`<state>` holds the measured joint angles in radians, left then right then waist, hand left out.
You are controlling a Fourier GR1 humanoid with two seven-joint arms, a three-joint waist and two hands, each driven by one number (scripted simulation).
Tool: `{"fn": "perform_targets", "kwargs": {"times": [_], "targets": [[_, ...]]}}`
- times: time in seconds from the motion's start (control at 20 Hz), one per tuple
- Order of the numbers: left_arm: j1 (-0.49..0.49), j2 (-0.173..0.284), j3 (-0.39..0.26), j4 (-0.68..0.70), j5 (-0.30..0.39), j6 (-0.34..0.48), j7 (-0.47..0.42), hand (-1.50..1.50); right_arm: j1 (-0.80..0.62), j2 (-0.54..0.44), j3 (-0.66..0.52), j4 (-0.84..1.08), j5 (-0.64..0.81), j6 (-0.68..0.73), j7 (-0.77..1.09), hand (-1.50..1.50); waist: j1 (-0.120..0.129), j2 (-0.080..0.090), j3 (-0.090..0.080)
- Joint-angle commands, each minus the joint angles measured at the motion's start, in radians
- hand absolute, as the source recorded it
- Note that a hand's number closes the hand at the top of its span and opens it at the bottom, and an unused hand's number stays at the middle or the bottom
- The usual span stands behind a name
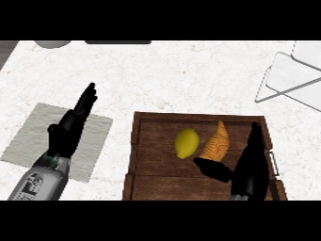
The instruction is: Pick the croissant from the tray and place it in the tiered shelf
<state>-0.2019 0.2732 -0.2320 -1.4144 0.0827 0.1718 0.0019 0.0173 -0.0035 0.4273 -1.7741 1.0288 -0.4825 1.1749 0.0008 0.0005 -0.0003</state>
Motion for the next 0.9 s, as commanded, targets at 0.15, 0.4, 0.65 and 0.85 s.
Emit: {"fn": "perform_targets", "kwargs": {"times": [0.15, 0.4, 0.65, 0.85], "targets": [[0.032, -0.01, 0.018, -0.004, -0.02, -0.031, -0.018, 0.0, -0.051, 0.003, 0.004, 0.061, -0.024, -0.023, 0.144, -1.5, 0.002, 0.0, 0.0], [0.019, -0.079, 0.004, 0.054, -0.069, -0.003, -0.056, 0.0, -0.037, 0.003, 0.014, 0.14, -0.082, -0.099, 0.053, -1.5, 0.0, 0.0, 0.0], [0.01, 0.001, 0.071, -0.052, -0.038, -0.069, 0.041, 0.0, 0.001, 0.003, -0.035, 0.097, -0.099, -0.037, 0.001, -1.5, 0.0, -0.002, 0.0], [-0.005, -0.048, 0.055, -0.06, -0.069, -0.036, 0.062, 0.0, 0.02, 0.003, 0.055, 0.145, -0.088, -0.014, 0.026, 1.5, -0.001, -0.002, 0.0]]}}
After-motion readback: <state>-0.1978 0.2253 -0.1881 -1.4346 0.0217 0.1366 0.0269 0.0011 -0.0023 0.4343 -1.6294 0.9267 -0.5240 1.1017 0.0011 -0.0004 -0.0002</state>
